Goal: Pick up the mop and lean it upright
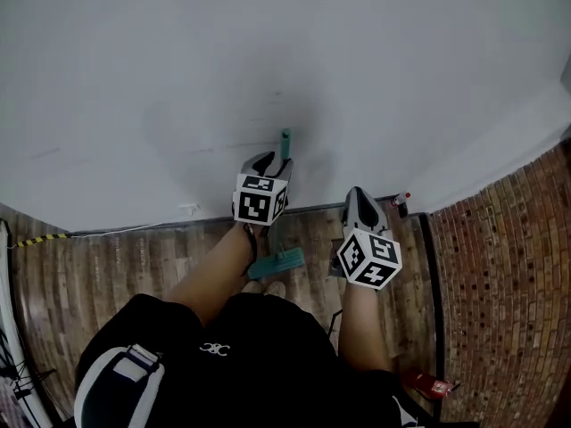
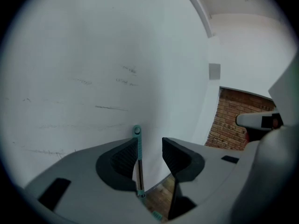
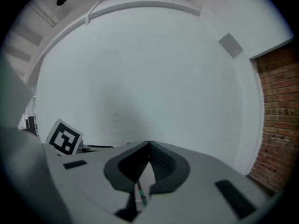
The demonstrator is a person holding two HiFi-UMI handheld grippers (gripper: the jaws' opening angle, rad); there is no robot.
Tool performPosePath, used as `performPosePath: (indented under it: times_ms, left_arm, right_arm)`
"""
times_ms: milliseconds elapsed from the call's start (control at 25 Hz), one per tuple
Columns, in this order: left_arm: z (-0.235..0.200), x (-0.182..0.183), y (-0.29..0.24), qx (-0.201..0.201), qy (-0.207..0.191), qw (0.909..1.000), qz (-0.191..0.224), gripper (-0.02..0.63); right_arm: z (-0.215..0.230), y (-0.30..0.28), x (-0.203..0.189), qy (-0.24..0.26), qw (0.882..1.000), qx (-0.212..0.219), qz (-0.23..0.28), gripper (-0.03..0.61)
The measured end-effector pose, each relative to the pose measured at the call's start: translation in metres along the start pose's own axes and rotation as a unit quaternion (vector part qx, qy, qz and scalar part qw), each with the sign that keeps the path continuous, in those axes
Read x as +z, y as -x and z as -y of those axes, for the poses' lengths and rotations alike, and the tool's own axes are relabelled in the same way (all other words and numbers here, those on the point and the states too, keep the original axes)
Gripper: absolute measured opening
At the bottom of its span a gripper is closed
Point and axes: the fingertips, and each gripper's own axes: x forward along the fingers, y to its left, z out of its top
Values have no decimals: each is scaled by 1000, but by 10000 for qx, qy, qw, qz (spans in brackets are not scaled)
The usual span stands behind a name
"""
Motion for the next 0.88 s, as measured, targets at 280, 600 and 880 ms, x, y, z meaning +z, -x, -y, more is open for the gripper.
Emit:
performPosePath:
  times_ms: [280,600,880]
  left_arm:
    - [-10,-7,-29,286,-87,9994,-157,163]
    - [-22,-19,-65,642,-24,9976,-262,163]
    - [-37,-31,-88,802,-118,9956,-465,163]
  right_arm:
    - [11,-19,1,-17,9998,202,-40,14]
    - [50,-21,3,-30,10000,-1,-74,14]
    - [70,-10,-5,-39,9997,-142,-172,14]
